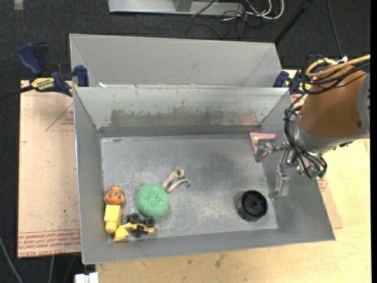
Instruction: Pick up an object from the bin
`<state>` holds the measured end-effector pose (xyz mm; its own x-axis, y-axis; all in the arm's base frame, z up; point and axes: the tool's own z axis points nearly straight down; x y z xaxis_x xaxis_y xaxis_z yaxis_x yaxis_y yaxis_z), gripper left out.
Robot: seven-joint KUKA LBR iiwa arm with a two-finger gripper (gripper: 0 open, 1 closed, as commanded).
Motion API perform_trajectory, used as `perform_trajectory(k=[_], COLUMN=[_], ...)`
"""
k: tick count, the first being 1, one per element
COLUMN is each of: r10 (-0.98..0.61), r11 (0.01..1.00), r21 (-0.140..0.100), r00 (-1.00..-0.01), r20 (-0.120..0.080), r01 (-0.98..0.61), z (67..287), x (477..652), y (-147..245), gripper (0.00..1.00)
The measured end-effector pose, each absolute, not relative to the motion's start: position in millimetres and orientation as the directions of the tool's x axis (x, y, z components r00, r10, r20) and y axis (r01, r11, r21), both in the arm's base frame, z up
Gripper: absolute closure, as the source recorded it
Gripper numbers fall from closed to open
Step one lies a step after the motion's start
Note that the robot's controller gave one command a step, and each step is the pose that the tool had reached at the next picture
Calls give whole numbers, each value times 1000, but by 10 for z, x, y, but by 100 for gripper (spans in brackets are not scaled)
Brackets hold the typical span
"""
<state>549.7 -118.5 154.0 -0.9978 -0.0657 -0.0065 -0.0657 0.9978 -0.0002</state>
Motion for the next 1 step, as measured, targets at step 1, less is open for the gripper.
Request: perform_trajectory(k=[1], r10=[-78], r11=[997], r21=[0], r00=[-997], r20=[-2], r01=[-78], z=[1442], x=[5386], y=[-1192], gripper=[0])
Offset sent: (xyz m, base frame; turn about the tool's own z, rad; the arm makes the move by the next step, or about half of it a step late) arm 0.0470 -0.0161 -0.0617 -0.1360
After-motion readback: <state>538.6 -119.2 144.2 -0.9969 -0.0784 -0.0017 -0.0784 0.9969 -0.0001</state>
